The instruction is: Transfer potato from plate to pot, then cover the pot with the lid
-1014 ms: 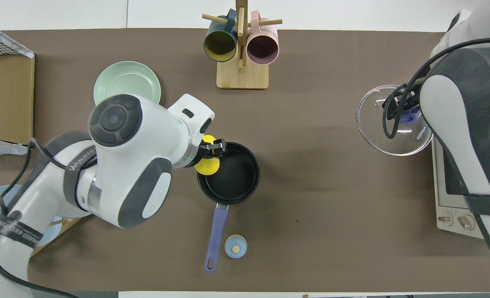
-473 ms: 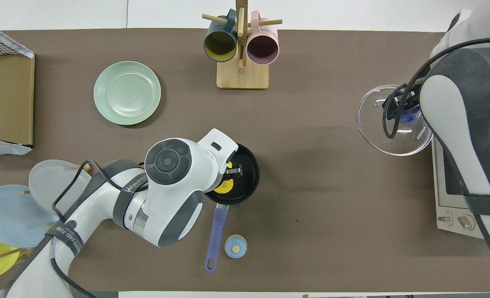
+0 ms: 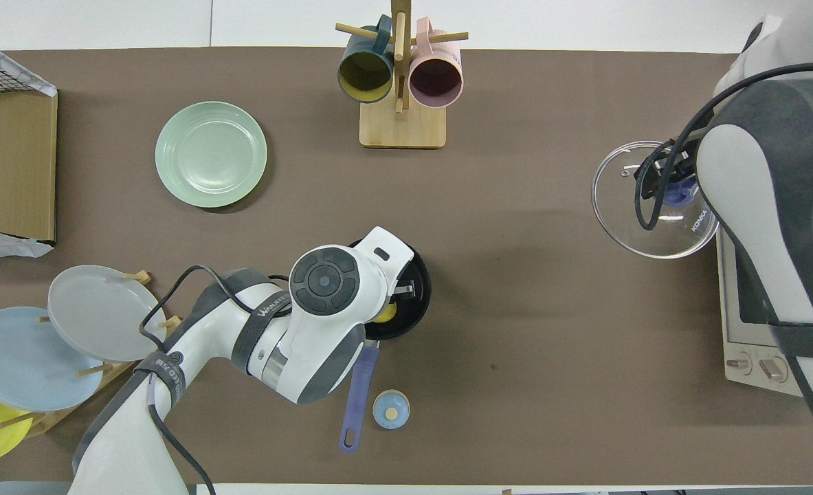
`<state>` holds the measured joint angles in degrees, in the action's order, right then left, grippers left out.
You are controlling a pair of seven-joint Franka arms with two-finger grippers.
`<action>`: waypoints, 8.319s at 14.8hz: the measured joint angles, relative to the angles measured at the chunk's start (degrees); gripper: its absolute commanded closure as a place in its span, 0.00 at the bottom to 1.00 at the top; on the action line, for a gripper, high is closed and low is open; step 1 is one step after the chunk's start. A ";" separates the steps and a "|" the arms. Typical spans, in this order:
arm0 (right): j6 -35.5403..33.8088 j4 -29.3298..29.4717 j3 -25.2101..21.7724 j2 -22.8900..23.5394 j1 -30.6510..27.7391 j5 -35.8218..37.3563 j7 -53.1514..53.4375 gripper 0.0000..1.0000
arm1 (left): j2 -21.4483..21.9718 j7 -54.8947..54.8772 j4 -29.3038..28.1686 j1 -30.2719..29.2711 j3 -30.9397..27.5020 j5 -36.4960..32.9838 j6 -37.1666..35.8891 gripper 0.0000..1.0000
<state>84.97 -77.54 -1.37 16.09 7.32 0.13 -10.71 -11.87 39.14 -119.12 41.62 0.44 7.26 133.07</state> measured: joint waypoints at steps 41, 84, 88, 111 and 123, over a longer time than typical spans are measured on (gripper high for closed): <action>30.98 -20.40 10.65 0.19 25.80 2.17 36.25 1.00 | 12.47 -35.03 28.00 -35.73 -1.21 -5.11 -46.62 0.00; 18.30 -10.72 9.90 -3.94 14.20 7.31 35.63 0.00 | 12.45 -34.99 24.93 -34.85 -1.55 -5.11 -42.58 0.00; 10.75 -10.76 9.81 -9.22 5.84 4.48 32.21 0.00 | 12.45 -34.99 24.93 -34.85 -1.55 -5.11 -42.58 0.00; 4.89 -15.77 4.14 -15.95 -7.32 1.22 16.73 0.00 | 12.46 -34.99 24.93 -34.85 -1.55 -5.11 -42.58 0.00; 6.49 -15.77 3.35 -16.03 -8.22 0.53 16.73 0.00 | 12.46 -34.99 24.93 -34.85 -1.55 -5.11 -42.58 0.00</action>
<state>91.46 -93.31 1.98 0.06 -0.90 0.66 6.02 0.59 4.15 -94.19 6.77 -1.11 2.14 90.50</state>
